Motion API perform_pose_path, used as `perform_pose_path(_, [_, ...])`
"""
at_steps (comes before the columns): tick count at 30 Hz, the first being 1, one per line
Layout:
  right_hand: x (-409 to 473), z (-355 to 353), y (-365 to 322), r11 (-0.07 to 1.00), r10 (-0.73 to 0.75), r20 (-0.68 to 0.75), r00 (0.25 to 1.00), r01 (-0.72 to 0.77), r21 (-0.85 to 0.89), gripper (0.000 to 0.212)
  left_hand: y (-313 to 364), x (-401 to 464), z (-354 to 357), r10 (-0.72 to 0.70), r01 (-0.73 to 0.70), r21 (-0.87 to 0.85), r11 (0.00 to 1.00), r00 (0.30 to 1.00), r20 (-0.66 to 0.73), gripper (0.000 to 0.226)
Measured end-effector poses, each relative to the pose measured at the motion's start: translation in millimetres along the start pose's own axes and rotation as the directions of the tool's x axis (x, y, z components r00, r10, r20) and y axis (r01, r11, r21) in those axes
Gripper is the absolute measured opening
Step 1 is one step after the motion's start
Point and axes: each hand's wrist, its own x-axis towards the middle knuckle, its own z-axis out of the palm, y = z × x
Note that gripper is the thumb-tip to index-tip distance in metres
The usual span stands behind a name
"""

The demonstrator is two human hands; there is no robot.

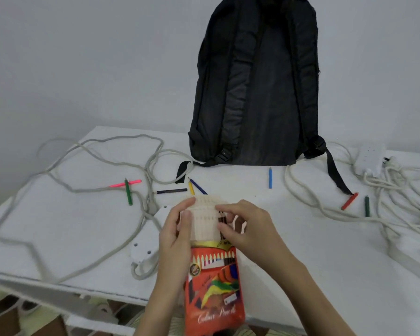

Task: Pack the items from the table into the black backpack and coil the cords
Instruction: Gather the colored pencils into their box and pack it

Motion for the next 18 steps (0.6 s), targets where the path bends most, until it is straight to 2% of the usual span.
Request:
perform_pose_path(4, [9, 15, -12, 0.998, -0.03, -0.002, 1.0, 0.029, -0.054, 0.026, 8, 9, -27, -0.002, 0.002, -0.01, 1.0, 1.0, -0.012, 0.022])
perform_pose_path(6, [13, 26, -21, 0.998, -0.046, 0.02, 0.999, 0.045, 0.033, 0.027, 14, 14, -44, -0.005, 0.005, -0.026, 1.0, 1.0, -0.013, 0.021])
perform_pose_path(8, [16, 36, -26, 0.987, -0.06, -0.026, 0.998, 0.063, 0.149, 0.027, 18, 22, -63, 0.01, -0.01, -0.001, 1.0, 0.999, -0.04, 0.02])
perform_pose_path(10, [18, 45, -26, 0.986, -0.041, -0.081, 0.996, 0.053, 0.158, 0.027, 21, 33, -88, 0.014, -0.012, 0.019, 1.0, 0.995, -0.095, 0.021])
perform_pose_path(12, [17, 55, -23, 0.999, -0.009, -0.049, 0.999, 0.011, 0.049, 0.023, 23, 45, -115, 0.004, 0.001, 0.033, 0.999, 0.988, -0.153, 0.021])
perform_pose_path(14, [13, 66, -18, 0.991, 0.035, 0.121, 0.992, -0.019, -0.134, 0.017, 24, 54, -137, -0.017, 0.024, 0.036, 0.999, 0.982, -0.186, 0.02])
perform_pose_path(16, [7, 78, -15, 0.958, 0.108, 0.257, 0.96, -0.032, -0.284, 0.023, 26, 60, -150, -0.041, 0.047, 0.031, 0.998, 0.982, -0.186, 0.02])
perform_pose_path(18, [1, 84, -14, 0.943, 0.165, 0.264, 0.95, -0.073, -0.326, 0.023, 28, 65, -156, -0.063, 0.068, 0.021, 0.997, 0.984, -0.165, 0.02])
